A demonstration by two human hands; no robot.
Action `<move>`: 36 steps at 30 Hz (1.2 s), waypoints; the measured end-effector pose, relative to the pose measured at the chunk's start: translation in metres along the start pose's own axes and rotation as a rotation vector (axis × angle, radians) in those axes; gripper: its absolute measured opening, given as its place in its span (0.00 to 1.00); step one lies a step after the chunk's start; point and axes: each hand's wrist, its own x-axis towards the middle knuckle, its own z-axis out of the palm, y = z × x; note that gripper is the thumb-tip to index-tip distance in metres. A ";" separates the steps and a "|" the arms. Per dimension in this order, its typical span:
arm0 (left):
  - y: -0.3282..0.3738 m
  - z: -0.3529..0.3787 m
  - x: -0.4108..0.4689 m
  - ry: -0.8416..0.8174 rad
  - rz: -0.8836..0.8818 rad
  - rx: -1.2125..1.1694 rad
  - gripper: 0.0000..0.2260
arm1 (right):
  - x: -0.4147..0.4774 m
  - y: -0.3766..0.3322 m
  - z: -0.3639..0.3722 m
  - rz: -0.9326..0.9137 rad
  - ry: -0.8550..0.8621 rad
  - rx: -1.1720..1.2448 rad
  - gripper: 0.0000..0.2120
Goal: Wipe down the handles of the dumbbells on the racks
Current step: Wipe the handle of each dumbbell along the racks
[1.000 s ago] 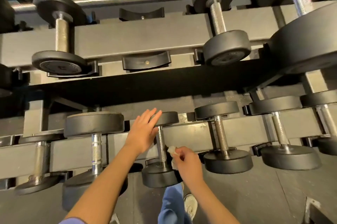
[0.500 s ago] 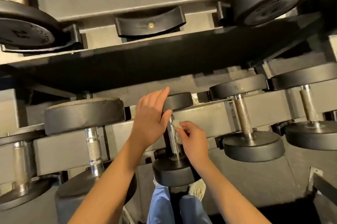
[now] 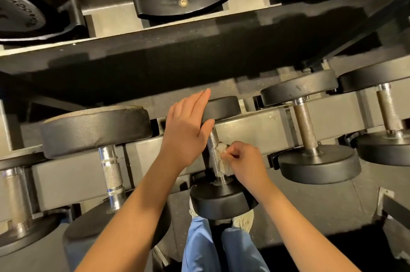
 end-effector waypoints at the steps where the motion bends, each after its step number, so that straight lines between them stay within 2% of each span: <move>1: 0.000 0.000 0.000 -0.007 -0.007 -0.002 0.28 | 0.002 -0.001 0.001 0.003 0.014 0.000 0.08; 7: 0.001 -0.002 0.000 -0.020 -0.013 -0.006 0.28 | 0.032 -0.033 0.008 -0.032 0.184 0.170 0.02; 10: 0.000 -0.002 0.001 -0.018 -0.012 -0.019 0.28 | 0.027 -0.024 0.007 -0.024 0.128 0.194 0.02; 12: 0.000 -0.002 0.000 -0.014 -0.006 -0.022 0.28 | 0.014 -0.010 0.006 0.007 0.052 0.200 0.08; 15: 0.001 -0.003 0.000 -0.010 -0.007 -0.033 0.28 | -0.004 0.001 0.006 -0.012 -0.001 0.073 0.09; 19: 0.003 -0.003 0.000 -0.017 -0.029 -0.053 0.28 | 0.009 -0.019 0.007 -0.052 0.091 0.084 0.11; 22: 0.004 -0.004 -0.008 -0.029 -0.058 -0.036 0.28 | 0.024 -0.036 0.011 -0.099 0.188 0.155 0.07; 25: 0.001 -0.008 -0.024 -0.063 -0.044 -0.025 0.27 | 0.016 -0.029 0.012 -0.079 0.136 0.146 0.07; 29: -0.007 -0.011 -0.041 -0.115 -0.036 -0.033 0.26 | -0.007 -0.007 0.007 -0.085 0.025 -0.019 0.10; 32: -0.004 -0.011 -0.048 -0.122 -0.071 -0.043 0.26 | -0.003 -0.014 0.007 -0.075 0.053 0.000 0.09; 36: 0.002 -0.010 -0.052 -0.107 -0.103 -0.059 0.26 | 0.020 -0.038 0.011 -0.083 0.187 0.133 0.06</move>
